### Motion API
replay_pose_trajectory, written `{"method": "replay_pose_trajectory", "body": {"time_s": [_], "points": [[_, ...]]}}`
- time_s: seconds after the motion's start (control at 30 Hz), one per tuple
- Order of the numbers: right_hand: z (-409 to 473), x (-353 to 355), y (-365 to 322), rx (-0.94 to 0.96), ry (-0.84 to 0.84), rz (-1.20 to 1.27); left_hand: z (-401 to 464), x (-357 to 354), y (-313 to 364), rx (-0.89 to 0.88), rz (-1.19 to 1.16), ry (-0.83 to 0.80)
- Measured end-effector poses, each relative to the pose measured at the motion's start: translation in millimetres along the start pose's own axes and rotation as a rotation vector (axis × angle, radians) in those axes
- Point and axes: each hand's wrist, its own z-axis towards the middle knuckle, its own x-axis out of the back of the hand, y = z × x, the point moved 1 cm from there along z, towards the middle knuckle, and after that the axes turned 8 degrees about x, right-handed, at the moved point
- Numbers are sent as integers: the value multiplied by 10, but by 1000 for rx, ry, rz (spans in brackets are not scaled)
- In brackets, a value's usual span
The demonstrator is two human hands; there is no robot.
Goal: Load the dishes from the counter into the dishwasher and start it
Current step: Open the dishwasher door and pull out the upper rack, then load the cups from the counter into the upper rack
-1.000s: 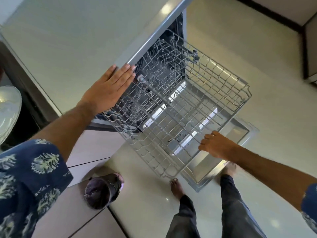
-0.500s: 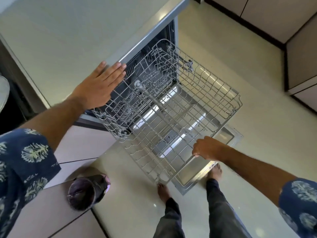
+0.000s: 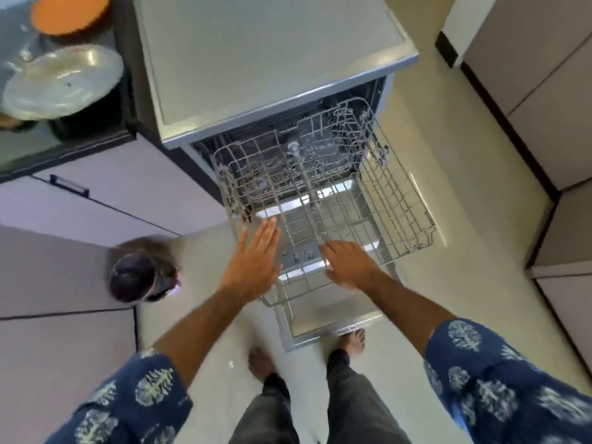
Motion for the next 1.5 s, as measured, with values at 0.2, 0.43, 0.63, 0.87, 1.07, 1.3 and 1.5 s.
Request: {"method": "replay_pose_trajectory", "body": {"time_s": [0.2, 0.43, 0.63, 0.87, 1.07, 1.3, 1.5], "points": [[131, 576, -538, 82, 155, -177, -697, 229, -247, 237, -98, 10], [430, 1181, -1610, 189, 273, -322, -1590, 485, -1054, 431, -205, 170], [743, 1555, -2966, 359, 343, -427, -2788, 490, -1978, 636, -191, 245], [1151, 1777, -4745, 645, 380, -466, -4155, 503, -2945, 983, -125, 226], [1637, 1691, -6068, 912, 347, -506, -4976, 301, -3397, 1220, -156, 169], [2332, 1407, -7376, 1211, 203, -494, -5702, 15, -4022, 1520, -184, 71], [2818, 1091, -8565, 1514, -8, -483, -6120, -188, -4425, 1809, -340, 90]]}}
